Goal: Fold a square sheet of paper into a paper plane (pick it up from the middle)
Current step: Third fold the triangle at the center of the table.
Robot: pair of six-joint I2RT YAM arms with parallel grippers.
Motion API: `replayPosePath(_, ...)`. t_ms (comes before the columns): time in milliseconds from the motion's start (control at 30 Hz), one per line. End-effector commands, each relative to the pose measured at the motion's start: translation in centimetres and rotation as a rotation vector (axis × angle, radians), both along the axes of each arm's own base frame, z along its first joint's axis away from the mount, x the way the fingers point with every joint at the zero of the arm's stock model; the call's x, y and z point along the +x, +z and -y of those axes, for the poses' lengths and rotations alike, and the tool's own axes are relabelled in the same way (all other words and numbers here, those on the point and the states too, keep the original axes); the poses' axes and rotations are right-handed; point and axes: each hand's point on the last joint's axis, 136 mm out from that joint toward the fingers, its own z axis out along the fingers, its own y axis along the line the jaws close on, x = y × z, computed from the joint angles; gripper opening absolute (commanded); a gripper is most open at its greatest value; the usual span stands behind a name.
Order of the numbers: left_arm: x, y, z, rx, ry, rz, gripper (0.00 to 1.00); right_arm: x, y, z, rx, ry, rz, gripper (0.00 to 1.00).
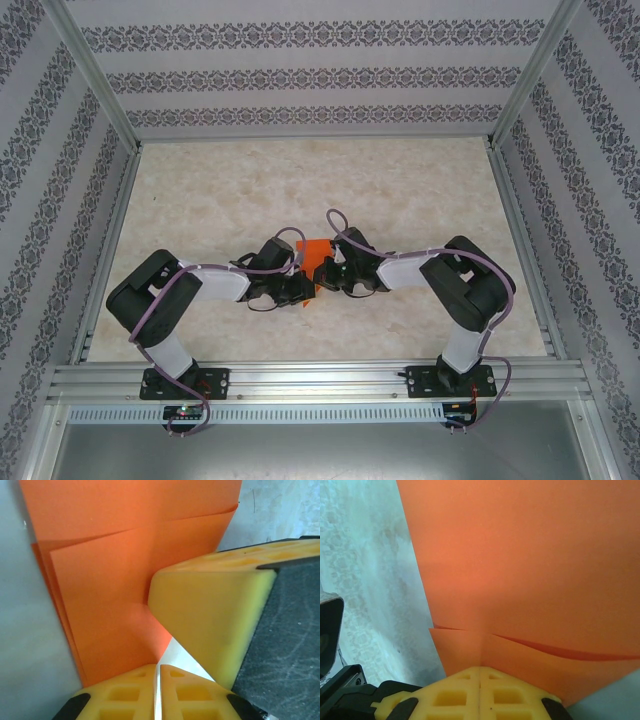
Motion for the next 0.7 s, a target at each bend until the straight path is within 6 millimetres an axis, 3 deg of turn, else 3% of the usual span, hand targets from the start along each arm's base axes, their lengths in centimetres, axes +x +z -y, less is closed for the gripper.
replayPosePath(0, -0.3, -1.7, -1.9, 0.095, 0.016, -0.022, 0.13, 0.8, -2.3, 2.2, -0.079, -0.067, -0.006, 0.02)
replayPosePath(233, -1.2, -2.7, -3.1, 0.135, 0.024, -0.044, 0.11, 3.2, -1.3, 4.4, -0.098, -0.121, 0.038, 0.04)
replayPosePath(533, -1.5, -2.9, -3.1, 0.128, 0.01, -0.046, 0.11, 5.7, -1.6, 7.7, -0.139, -0.202, 0.044, 0.05)
replayPosePath(667, -1.4, -2.6, -2.7, 0.114, -0.001, -0.044, 0.11, 6.4, 0.2, 7.4, -0.085, -0.21, 0.084, 0.06)
